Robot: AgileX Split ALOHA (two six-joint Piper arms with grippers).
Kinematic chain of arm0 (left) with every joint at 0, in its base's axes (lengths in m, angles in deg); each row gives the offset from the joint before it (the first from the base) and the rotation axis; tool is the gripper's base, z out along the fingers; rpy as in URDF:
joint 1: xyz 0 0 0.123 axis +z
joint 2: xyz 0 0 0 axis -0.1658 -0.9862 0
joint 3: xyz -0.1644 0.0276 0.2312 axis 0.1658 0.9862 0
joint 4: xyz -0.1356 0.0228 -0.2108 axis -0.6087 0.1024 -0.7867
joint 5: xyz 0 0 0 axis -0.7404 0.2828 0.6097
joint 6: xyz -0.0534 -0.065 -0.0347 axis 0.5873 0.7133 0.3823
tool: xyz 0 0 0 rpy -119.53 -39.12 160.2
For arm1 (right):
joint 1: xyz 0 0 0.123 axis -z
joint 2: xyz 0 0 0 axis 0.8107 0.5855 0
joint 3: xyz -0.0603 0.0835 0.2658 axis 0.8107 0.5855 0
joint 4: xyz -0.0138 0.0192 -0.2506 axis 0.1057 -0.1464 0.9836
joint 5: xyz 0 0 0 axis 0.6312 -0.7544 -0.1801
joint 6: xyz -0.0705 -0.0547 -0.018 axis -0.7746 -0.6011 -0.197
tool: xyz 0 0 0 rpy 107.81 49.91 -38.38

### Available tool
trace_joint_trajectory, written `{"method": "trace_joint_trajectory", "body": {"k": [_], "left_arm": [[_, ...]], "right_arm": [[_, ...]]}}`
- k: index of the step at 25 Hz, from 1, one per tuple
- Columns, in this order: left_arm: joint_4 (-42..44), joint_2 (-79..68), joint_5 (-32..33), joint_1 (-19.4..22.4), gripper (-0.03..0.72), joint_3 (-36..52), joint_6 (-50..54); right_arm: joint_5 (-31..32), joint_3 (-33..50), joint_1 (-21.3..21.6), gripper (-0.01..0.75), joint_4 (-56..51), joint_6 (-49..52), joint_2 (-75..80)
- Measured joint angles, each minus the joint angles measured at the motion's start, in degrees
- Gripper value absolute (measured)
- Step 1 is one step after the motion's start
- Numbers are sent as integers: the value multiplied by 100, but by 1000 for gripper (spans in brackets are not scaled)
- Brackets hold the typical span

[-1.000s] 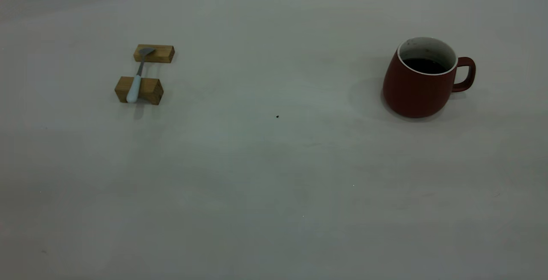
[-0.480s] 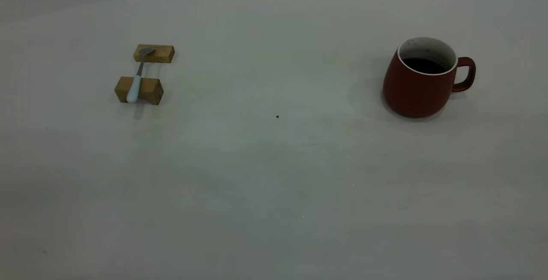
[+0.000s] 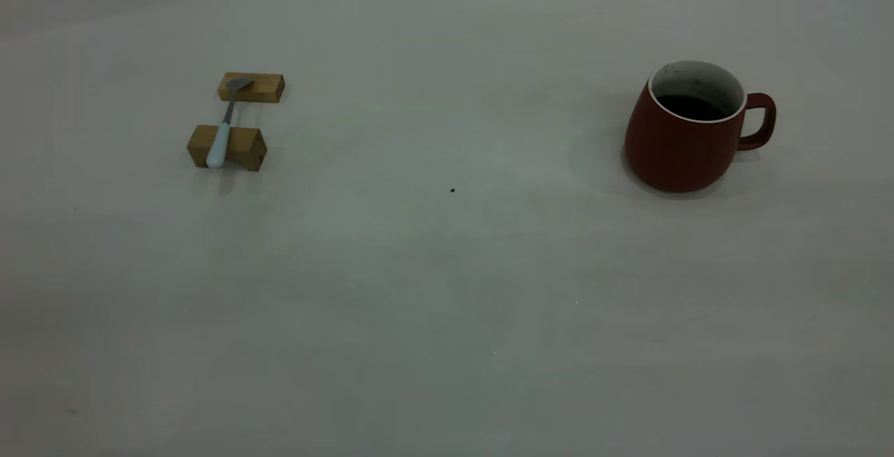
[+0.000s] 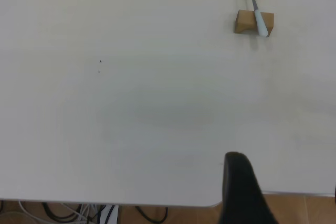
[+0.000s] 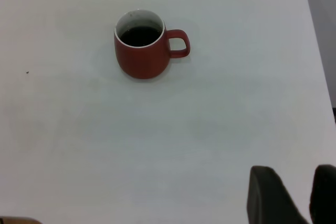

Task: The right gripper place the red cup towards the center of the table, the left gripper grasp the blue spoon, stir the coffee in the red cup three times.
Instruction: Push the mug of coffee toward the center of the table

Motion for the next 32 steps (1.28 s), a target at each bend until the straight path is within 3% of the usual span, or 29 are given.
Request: {"method": "trace_joint_trajectory", "body": {"k": [11,14,20,22,32], "left_arm": [[0,0,0,0,495,0,0],[0,0,0,0,495,0,0],[0,0,0,0,495,0,0],[0,0,0,0,495,0,0],[0,0,0,0,495,0,0]], "right_arm": [[-9,-125,0,263,-257,13,34],[-33,-473,0,348,-301,-124,492],[-642,-1117,0,657,46,-349,2592],[-897,-1260,0,709,147,-468,3305],[-2576,-2104,0,717,525,-1767,6898]]}}
